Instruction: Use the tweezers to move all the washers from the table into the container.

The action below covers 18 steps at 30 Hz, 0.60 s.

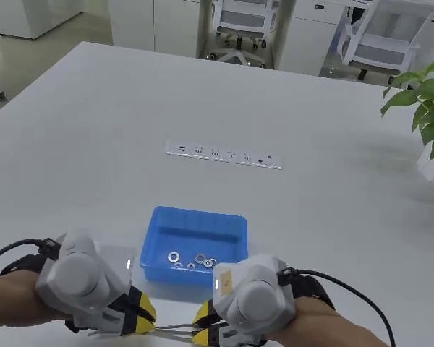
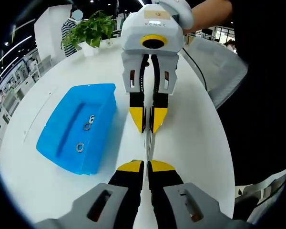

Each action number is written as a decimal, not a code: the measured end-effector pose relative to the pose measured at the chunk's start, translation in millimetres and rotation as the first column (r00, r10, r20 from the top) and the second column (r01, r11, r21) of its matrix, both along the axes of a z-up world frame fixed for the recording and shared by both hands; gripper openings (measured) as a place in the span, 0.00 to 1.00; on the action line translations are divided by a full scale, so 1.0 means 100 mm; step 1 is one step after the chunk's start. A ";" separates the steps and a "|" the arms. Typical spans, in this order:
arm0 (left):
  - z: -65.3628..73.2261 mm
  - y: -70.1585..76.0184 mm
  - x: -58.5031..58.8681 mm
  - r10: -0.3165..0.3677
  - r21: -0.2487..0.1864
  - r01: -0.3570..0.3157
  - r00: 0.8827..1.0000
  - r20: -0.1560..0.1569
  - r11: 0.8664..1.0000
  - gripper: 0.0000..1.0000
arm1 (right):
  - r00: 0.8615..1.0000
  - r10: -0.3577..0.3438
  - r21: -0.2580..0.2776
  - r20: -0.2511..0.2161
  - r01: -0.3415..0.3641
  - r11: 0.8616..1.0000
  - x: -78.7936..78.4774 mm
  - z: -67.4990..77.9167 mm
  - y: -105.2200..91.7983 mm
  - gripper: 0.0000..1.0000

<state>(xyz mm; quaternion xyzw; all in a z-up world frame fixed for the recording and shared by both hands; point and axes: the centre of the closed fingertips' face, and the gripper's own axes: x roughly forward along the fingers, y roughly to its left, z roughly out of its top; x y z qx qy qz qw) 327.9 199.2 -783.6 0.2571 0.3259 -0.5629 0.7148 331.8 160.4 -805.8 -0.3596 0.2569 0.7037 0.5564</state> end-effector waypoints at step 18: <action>0.14 0.11 -0.01 0.085 -0.034 -0.084 0.996 0.019 0.996 0.20 | 0.997 -0.069 0.023 0.031 0.069 0.997 0.06 0.17 -0.13 0.19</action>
